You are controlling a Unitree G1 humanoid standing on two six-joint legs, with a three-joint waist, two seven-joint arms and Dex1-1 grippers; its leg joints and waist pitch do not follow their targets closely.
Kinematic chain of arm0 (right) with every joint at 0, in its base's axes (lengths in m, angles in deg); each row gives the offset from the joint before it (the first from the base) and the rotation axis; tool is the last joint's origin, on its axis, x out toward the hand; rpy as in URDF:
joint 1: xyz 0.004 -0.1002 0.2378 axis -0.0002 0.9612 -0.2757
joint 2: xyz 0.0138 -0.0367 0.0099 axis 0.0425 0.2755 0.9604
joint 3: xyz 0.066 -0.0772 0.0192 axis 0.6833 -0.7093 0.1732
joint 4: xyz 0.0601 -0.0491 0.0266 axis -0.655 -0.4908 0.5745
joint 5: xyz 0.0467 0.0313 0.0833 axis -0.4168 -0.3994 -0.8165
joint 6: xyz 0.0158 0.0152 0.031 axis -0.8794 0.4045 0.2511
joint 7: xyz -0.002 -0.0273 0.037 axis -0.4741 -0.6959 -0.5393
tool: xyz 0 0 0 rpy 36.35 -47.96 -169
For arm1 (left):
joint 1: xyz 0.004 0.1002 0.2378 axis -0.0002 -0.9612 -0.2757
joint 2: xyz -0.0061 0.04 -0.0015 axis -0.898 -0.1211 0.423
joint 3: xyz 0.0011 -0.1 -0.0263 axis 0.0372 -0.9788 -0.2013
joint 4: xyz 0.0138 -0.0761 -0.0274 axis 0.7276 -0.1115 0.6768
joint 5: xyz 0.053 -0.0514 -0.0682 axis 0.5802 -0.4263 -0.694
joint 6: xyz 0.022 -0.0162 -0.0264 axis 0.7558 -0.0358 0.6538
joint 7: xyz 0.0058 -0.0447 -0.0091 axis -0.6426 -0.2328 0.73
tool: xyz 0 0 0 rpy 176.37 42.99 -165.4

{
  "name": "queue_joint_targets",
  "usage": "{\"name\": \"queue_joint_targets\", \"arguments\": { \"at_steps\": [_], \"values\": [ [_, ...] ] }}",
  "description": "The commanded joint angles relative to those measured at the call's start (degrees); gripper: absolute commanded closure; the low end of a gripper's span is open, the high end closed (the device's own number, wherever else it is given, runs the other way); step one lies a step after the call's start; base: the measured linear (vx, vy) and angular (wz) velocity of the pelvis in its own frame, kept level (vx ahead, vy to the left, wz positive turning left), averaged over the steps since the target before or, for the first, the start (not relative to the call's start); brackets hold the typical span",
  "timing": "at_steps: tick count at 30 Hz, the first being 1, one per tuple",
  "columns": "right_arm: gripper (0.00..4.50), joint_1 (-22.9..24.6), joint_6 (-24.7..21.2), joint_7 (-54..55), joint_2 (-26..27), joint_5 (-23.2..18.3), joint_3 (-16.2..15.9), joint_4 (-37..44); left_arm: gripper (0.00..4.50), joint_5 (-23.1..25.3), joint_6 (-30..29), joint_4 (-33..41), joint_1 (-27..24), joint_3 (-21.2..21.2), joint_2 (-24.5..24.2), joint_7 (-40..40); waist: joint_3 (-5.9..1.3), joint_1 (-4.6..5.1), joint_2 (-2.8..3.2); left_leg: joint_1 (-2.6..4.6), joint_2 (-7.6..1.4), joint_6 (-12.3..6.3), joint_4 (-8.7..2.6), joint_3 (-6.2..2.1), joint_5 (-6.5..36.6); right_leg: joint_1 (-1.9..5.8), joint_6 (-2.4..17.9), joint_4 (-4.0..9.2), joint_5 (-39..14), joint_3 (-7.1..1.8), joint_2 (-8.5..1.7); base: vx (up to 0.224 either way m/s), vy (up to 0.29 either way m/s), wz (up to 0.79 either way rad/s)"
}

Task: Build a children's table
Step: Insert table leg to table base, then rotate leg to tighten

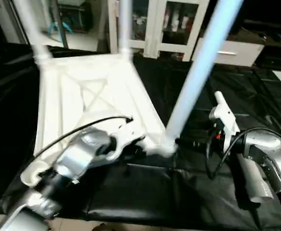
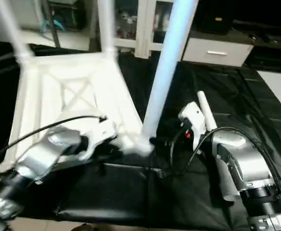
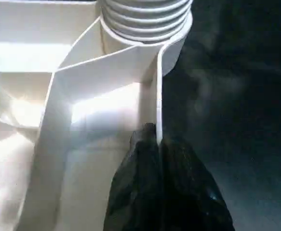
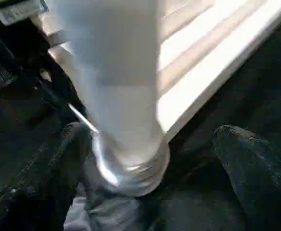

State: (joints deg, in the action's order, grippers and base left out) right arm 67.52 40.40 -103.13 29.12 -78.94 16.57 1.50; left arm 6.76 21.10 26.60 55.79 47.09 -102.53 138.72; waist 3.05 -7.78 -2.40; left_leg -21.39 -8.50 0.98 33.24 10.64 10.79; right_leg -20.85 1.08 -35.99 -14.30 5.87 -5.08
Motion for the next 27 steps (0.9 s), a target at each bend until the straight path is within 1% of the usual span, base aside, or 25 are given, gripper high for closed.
{"name": "queue_joint_targets", "arguments": {
  "at_steps": [1, 2, 4, 5, 6, 8, 9, 10, 12, 13, 14, 15, 16, 17, 18, 19, 20, 21, 22, 23, 25, 27],
  "values": [
    [0.08, 0.0, -0.1, -1.7, -1.0, -0.2, -0.5, 1.3, 4.50, -0.3, -1.2, 0.9, -1.3, 4.3, -0.2, 3.9, -3.10, 0.43, -0.25, 1.28, -6.09, -5.26, -3.43, -2.23, 3.7, 2.07, 15.3, 3.67, 4.3, -4.11, -5.59, 0.000, 0.000, 0.00],
    [0.08, 0.0, -0.1, -1.7, -1.0, -0.2, -0.5, 1.3, 4.50, -0.3, -1.2, 0.9, -1.3, 4.3, -0.2, 3.9, -3.06, 0.23, -0.13, 1.18, -6.12, -4.51, -3.52, -2.27, 4.6, 2.11, 15.0, 3.68, 3.1, -4.17, -5.77, 0.000, 0.000, 0.00],
    [0.08, -0.1, 0.2, -3.1, -1.3, -0.2, -1.1, 1.6, 4.50, 0.0, -0.9, 1.3, -1.4, 4.7, -1.0, 4.4, -3.15, 0.16, -0.27, 1.21, -6.05, -3.45, -3.52, -2.27, 5.7, 2.21, 14.4, 3.74, 1.6, -4.19, -5.85, 0.000, 0.000, 0.00],
    [0.08, -0.2, 0.6, -4.5, -1.7, -0.1, -2.0, 2.0, 4.50, 0.1, -0.7, 1.5, -1.4, 5.0, -1.3, 4.7, -3.11, 0.19, -0.44, 1.27, -6.04, -3.09, -3.55, -2.14, 6.0, 2.12, 14.1, 3.85, 1.1, -4.28, -5.89, 0.000, 0.000, 0.00],
    [0.08, -0.2, 0.6, -4.7, -1.8, -0.1, -2.1, 2.0, 4.50, 0.1, -0.7, 1.6, -1.5, 5.0, -1.4, 4.7, -3.13, 0.11, -0.35, 1.31, -6.03, -2.91, -3.52, -2.12, 6.2, 2.11, 14.0, 3.84, 0.9, -4.28, -5.90, 0.000, 0.000, 0.00],
    [0.08, -0.2, 1.8, -7.3, -2.3, 0.6, -4.1, 2.4, 4.50, 0.3, -0.6, 1.9, -1.5, 5.2, -1.8, 5.0, -3.17, 0.04, -0.32, 1.30, -6.02, -2.88, -3.46, -2.01, 5.9, 2.12, 13.6, 3.87, 0.8, -4.36, -6.00, 0.000, 0.000, 0.00],
    [0.08, -0.2, 2.0, -7.7, -2.4, 0.7, -4.4, 2.4, 4.50, 0.3, -0.6, 2.0, -1.5, 5.2, -1.8, 5.0, -3.22, 0.03, -0.36, 1.31, -6.01, -2.97, -3.41, -1.99, 5.4, 2.06, 13.4, 3.78, 1.3, -4.34, -5.94, 0.000, 0.000, 0.00],
    [0.08, -0.6, 3.5, -9.1, -2.4, 1.9, -5.8, 1.6, 4.50, 0.2, -0.8, 2.3, -1.3, 5.4, -1.9, 5.2, -3.27, 0.02, -0.36, 1.36, -6.01, -3.06, -3.33, -1.96, 5.2, 1.97, 13.4, 3.73, 1.9, -4.35, -5.96, 0.000, 0.000, 0.00],
    [0.08, -1.2, 4.7, -9.2, -2.0, 2.8, -6.4, 0.5, 4.50, 0.2, -0.9, 2.4, -1.2, 5.5, -1.9, 5.3, -3.28, -0.01, -0.43, 1.29, -5.92, -3.31, -3.29, -1.93, 4.8, 2.01, 13.7, 3.69, 2.6, -4.40, -5.94, 0.000, 0.000, 0.00],
    [0.08, -1.7, 5.7, -9.1, -1.5, 3.6, -6.7, -0.3, 4.50, 0.2, -1.0, 2.5, -1.2, 5.5, -1.9, 5.4, -3.35, -0.03, -0.29, 1.27, -5.93, -3.23, -3.27, -1.97, 4.6, 2.02, 13.8, 3.63, 2.9, -4.35, -5.95, 0.000, 0.000, 0.00],
    [0.23, -1.7, 5.7, -9.1, -1.5, 3.6, -6.7, -0.3, 4.50, 0.2, -1.0, 2.5, -1.2, 5.5, -1.9, 5.4, -3.41, -0.03, -0.35, 1.29, -5.93, -3.20, -3.19, -1.92, 4.4, 1.99, 14.0, 3.53, 3.2, -4.33, -5.93, 0.000, 0.000, 0.00],
    [0.33, -2.5, 7.0, -8.8, -0.7, 4.5, -7.1, -1.6, 4.50, 0.3, -1.1, 2.5, -1.1, 5.7, -1.8, 5.3, -3.43, 0.02, -0.36, 1.26, -5.82, -3.39, -3.13, -1.90, 3.8, 2.02, 14.3, 3.44, 3.8, -4.32, -5.87, 0.000, 0.000, 0.00],
    [0.41, -2.8, 7.3, -8.7, -0.3, 4.7, -7.2, -2.0, 4.50, 0.3, -1.1, 2.5, -1.1, 5.7, -1.8, 5.3, -3.47, 0.05, -0.37, 1.25, -5.79, -3.57, -3.09, -1.90, 3.6, 2.04, 14.6, 3.39, 4.0, -4.29, -5.86, 0.000, 0.000, 0.00],
    [0.41, -3.1, 7.7, -8.7, 0.0, 5.0, -7.5, -2.4, 4.50, 0.3, -1.1, 2.5, -1.0, 5.8, -1.8, 5.2, -3.47, 0.04, -0.37, 1.20, -5.79, -3.65, -3.06, -1.91, 3.4, 2.08, 14.6, 3.38, 4.2, -4.29, -5.84, 0.000, 0.000, 0.00],
    [0.44, -3.4, 8.0, -8.7, 0.3, 5.1, -7.8, -2.8, 4.50, 0.4, -1.0, 2.5, -1.0, 5.9, -1.8, 5.3, -3.50, 0.01, -0.41, 1.31, -5.82, -3.85, -3.00, -1.88, 3.2, 2.05, 14.7, 3.31, 4.5, -4.31, -5.82, 0.000, 0.000, 0.00],
    [0.64, -3.4, 8.0, -8.7, 0.3, 5.1, -7.8, -2.8, 4.50, 0.4, -1.0, 2.5, -1.0, 5.9, -1.8, 5.3, -3.52, -0.03, -0.47, 1.27, -5.81, -4.06, -2.98, -1.89, 2.9, 2.11, 14.8, 3.27, 4.7, -4.28, -5.80, 0.000, 0.000, 0.00],
    [0.64, -3.5, 8.2, -8.9, 0.4, 5.2, -7.9, -3.0, 4.50, 0.4, -0.9, 2.5, -1.0, 6.0, -1.8, 5.3, -3.54, -0.10, -0.45, 1.32, -5.82, -4.16, -2.96, -1.86, 2.8, 2.10, 14.8, 3.26, 5.0, -4.29, -5.78, 0.000, 0.000, 0.00],
    [0.82, -3.6, 8.5, -9.1, 0.4, 5.3, -8.1, -3.2, 4.50, 0.4, -0.9, 2.4, -1.0, 6.1, -1.9, 5.4, -3.53, -0.06, -0.53, 1.24, -5.75, -4.34, -2.93, -1.85, 2.9, 2.12, 14.8, 3.23, 5.2, -4.29, -5.75, 0.000, 0.000, 0.00],
    [0.84, -3.6, 8.5, -9.1, 0.4, 5.3, -8.1, -3.2, 4.50, 0.4, -0.9, 2.4, -1.0, 6.1, -1.9, 5.4, -3.51, -0.06, -0.49, 1.28, -5.77, -4.31, -2.94, -1.85, 3.2, 2.11, 14.8, 3.28, 4.9, -4.30, -5.79, 0.000, 0.000, 0.00],
    [0.93, -3.7, 8.7, -9.3, 0.4, 5.3, -8.2, -3.4, 4.50, 0.5, -0.8, 2.5, -1.1, 6.1, -1.9, 5.5, -3.51, -0.05, -0.57, 1.28, -5.79, -4.30, -2.95, -1.86, 3.4, 2.12, 14.7, 3.29, 4.7, -4.30, -5.79, 0.000, 0.000, 0.00],
    [1.21, -3.8, 9.3, -9.9, 0.4, 5.5, -8.2, -4.1, 4.50, 0.5, -0.8, 2.6, -1.1, 6.3, -2.2, 5.6, -3.53, -0.07, -0.52, 1.29, -5.80, -4.18, -2.94, -1.87, 3.6, 2.14, 14.6, 3.30, 4.2, -4.30, -5.79, 0.000, 0.000, 0.00],
    [1.31, -3.9, 10.1, -10.9, 0.3, 5.9, -8.3, -4.9, 4.50, 0.5, -0.9, 2.7, -1.2, 6.4, -2.4, 5.7, -3.58, -0.04, -0.50, 1.29, -5.77, -4.29, -2.88, -1.85, 3.7, 2.10, 14.8, 3.22, 4.4, -4.28, -5.74, 0.000, 0.000, 0.00]
  ]
}}
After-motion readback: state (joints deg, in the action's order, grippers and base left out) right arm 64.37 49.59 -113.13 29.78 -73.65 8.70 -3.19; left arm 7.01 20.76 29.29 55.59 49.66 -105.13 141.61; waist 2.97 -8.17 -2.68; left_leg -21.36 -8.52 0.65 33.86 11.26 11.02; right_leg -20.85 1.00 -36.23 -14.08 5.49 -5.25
